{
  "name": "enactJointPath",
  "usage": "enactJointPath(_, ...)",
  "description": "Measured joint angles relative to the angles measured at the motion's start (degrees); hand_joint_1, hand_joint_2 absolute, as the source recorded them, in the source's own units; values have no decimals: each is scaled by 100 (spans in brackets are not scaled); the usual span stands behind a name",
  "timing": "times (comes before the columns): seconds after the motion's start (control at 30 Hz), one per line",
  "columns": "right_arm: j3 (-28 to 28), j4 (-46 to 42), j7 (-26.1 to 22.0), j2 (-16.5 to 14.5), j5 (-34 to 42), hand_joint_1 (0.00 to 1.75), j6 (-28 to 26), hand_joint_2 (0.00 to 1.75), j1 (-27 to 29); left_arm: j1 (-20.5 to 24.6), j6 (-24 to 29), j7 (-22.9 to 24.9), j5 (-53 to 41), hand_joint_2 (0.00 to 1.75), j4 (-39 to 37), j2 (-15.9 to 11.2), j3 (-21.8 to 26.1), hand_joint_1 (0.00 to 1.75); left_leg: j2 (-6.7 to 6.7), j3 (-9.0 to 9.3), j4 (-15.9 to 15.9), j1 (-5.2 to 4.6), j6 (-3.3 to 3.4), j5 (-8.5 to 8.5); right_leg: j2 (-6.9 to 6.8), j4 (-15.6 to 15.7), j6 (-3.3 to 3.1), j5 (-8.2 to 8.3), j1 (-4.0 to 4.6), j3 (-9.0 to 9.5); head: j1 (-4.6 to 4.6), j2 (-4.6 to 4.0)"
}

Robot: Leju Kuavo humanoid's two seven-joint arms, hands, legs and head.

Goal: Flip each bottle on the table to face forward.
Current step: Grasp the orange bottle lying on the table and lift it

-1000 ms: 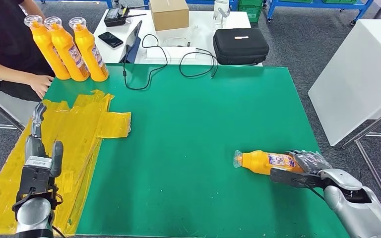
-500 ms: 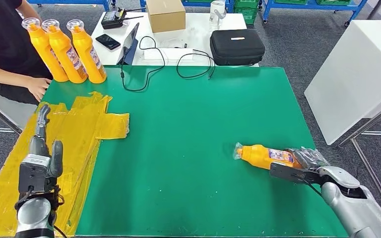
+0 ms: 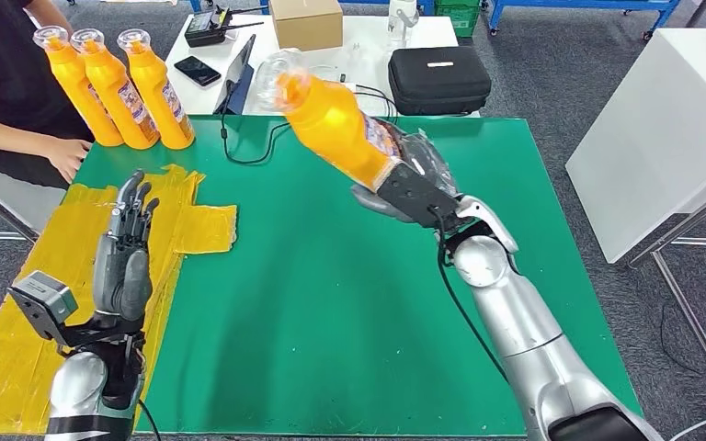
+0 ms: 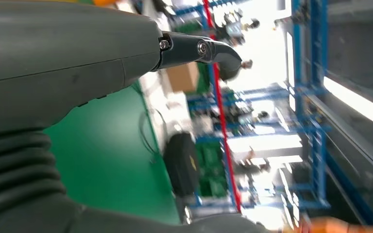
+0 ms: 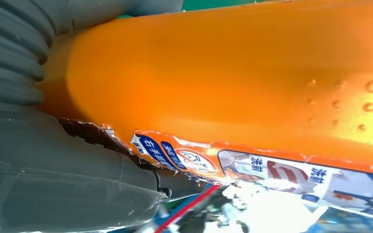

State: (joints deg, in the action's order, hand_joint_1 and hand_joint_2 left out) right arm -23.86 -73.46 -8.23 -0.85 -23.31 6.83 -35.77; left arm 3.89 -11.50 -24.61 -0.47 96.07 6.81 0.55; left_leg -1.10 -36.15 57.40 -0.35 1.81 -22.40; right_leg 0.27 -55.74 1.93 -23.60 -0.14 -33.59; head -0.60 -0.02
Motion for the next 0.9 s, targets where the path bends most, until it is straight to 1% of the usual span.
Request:
enactJointPath(0.1, -143, -139, 48, -196, 11, 175, -29, 175, 15, -4, 52, 7, 93, 175, 146, 41, -215, 0, -5, -9, 0, -2, 0, 0, -5, 1, 0, -1, -2, -7, -1, 0)
enactJointPath(0.23, -287, -173, 61, -403, 26, 175, -53, 175, 81, -6, 45, 16, 250, 175, 233, 77, -372, 0, -6, -15, 0, -5, 1, -1, -6, 1, 1, -1, -5, -13, -1, 0)
enactJointPath(0.33, -430, -149, 26, -584, -83, 175, -150, 175, 196, -13, -52, -20, 443, 175, 256, 126, -413, 0, -5, -16, 0, -4, 0, -1, -5, 1, 1, -1, -4, -14, -1, 0)
enactJointPath(0.43, -638, -59, 40, -828, -392, 175, -361, 175, 296, -22, -154, -56, 661, 175, 326, 207, -416, 0, -3, -18, -1, -2, 0, -1, -5, 0, 0, -1, -2, -19, 0, 0)
enactJointPath(0.6, -966, 206, 104, -1205, -640, 175, -533, 175, 370, -35, -240, 1, 809, 175, 450, 324, -417, 0, -4, -24, -2, 2, -1, -1, -6, 0, -4, -4, 2, -26, 1, 0)
enactJointPath(0.9, -1182, 524, 110, -1460, -799, 175, -559, 175, 399, -49, -307, 25, 861, 175, 489, 380, -422, 0, -5, -27, -1, -1, 0, -1, -6, 1, -5, -4, -1, -26, -2, 0)
